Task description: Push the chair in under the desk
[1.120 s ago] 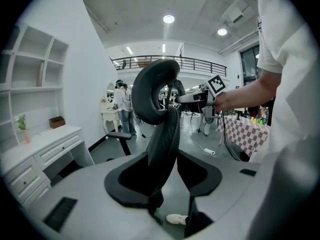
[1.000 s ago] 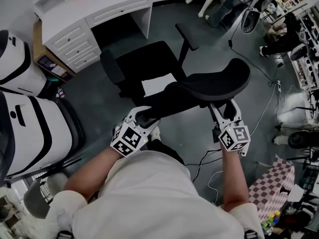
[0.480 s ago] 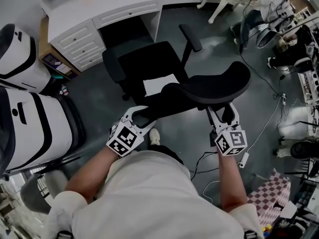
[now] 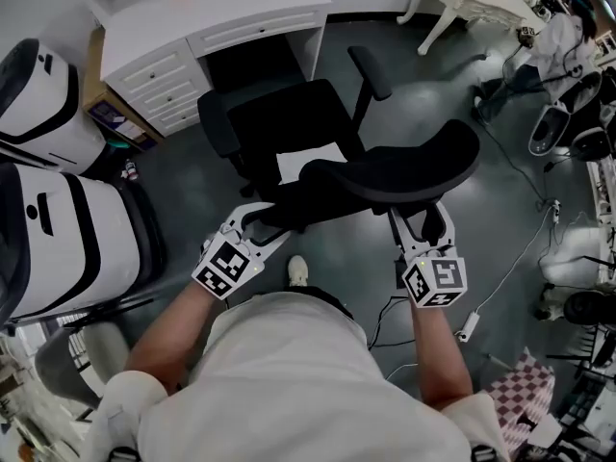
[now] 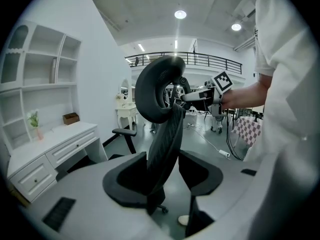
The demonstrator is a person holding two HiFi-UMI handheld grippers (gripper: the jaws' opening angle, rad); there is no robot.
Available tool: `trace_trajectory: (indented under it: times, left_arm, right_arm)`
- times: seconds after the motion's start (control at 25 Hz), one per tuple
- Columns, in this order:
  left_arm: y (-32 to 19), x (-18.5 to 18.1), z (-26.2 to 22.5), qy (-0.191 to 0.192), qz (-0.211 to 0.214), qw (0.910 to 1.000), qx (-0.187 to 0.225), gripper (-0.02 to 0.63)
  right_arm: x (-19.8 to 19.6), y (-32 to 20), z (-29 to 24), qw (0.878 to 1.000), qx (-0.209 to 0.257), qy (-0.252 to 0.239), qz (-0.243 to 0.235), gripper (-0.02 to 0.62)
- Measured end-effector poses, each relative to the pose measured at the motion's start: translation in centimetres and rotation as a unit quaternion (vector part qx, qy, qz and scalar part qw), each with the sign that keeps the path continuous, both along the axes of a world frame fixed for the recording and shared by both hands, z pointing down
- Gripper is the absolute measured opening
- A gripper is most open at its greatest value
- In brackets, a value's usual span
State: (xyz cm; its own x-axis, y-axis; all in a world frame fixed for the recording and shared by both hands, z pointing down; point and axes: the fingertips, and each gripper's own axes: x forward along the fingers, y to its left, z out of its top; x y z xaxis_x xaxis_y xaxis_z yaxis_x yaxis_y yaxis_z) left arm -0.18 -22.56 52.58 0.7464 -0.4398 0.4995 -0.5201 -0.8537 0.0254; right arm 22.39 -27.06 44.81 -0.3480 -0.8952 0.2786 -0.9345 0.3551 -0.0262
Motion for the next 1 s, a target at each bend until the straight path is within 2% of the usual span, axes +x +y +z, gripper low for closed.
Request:
trace_trajectory:
  times: [0.4,0.68,1.0]
  left_arm:
    - [-2.7,-0.6,0.1,-0.005,-0.011,0.9999,-0.001,0.196]
    - [-6.3,-4.2,0.8,-0.001,-0.018,0.9998,-0.008,0.202]
    - [-6.4,-4.2,0.3,0.0,-0.01,0.9999,-0.004,0.201]
  right_arm:
    - [-0.7,-3.2,0.1,1.0,-0.001,-0.001,-0.012,0.319]
    - [-4.4,-6.3,0.6,1.0,-0.002,0.004,-0.017,0.32]
    - [-4.3,-6.3,0.3,1.0,-0.002,0.001,-0.012,0.321]
